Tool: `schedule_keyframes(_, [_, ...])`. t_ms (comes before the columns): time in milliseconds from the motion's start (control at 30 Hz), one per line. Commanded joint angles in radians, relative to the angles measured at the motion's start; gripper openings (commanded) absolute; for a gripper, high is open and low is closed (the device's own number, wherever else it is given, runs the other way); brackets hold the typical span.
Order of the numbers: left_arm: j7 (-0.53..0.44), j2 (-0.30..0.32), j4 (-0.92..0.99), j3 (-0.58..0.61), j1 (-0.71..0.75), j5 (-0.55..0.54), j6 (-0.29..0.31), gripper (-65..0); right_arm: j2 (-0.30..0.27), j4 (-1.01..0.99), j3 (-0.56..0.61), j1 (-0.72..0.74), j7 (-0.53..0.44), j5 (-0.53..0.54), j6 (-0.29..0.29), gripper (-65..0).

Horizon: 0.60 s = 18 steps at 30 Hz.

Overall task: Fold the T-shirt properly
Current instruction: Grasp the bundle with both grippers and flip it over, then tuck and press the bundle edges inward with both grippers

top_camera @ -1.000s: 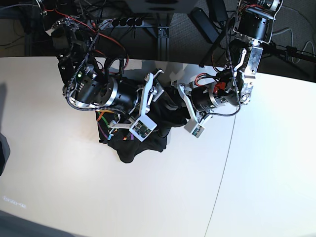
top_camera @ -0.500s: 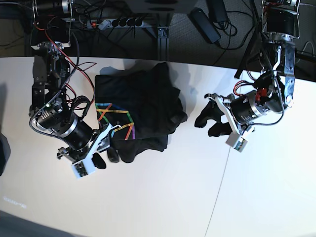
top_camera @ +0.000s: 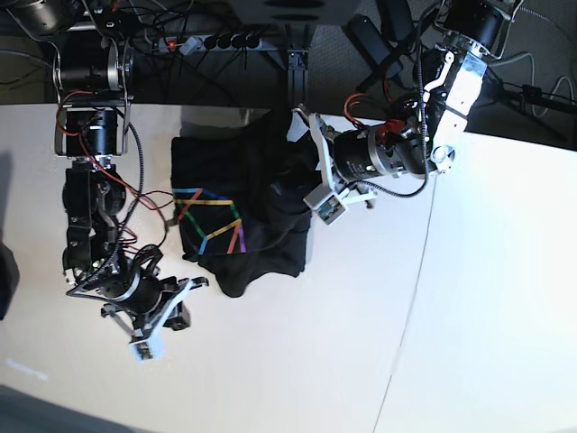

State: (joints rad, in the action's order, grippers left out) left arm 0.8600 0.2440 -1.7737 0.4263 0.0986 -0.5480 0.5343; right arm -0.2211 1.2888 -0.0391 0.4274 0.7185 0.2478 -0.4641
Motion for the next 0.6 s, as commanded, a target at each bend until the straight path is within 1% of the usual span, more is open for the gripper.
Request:
schedule_keyframes(0, [-0.022, 0.0, -0.018, -0.003, -0.021, 0.004, 0.008, -47.7, -0.009, -0.008, -0.005, 0.04, -0.023, 0.006, -0.064, -65.0])
schedule_keyframes(133, [-0.014, 0.002, -0.021, -0.047, -0.051, 0.08, -0.001, -47.7, -0.009, -0.06, -0.005, 0.043, -0.022, 0.006, -0.064, -65.0])
schedule_keyframes(233, [0.005, 0.018, -0.055, -0.132, -0.078, 0.072, -0.047, -47.7, -0.009, -0.066, -0.005, 0.042, -0.023, 0.007, -0.065, -65.0])
schedule_keyframes(300, [0.018, 0.039, -0.109, -0.171, -0.075, 0.006, -0.051, -50.9, -0.009, -0.066, -0.005, 0.043, -0.023, 0.027, -0.064, -65.0])
schedule_keyframes(333, [0.024, 0.052, -0.143, -0.17, -0.064, -0.031, -0.039, -52.3, -0.008, -0.066, -0.005, 0.043, -0.025, 0.042, -0.065, -65.0])
schedule_keyframes(367, [0.023, 0.058, -0.182, -0.164, -0.046, -0.055, -0.014, -53.1, -0.008, -0.065, -0.005, 0.043, -0.031, 0.056, -0.064, -65.0])
schedule_keyframes(467, [0.017, 0.06, -0.262, -0.14, 0.008, -0.055, -0.014, -53.1, -0.008, -0.066, -0.005, 0.043, -0.041, 0.075, -0.064, -65.0])
schedule_keyframes(567, [-0.004, 0.045, -0.274, -0.093, 0.035, -0.058, -0.013, -53.1, -0.008, -0.066, -0.005, 0.043, -0.045, 0.074, -0.065, -65.0])
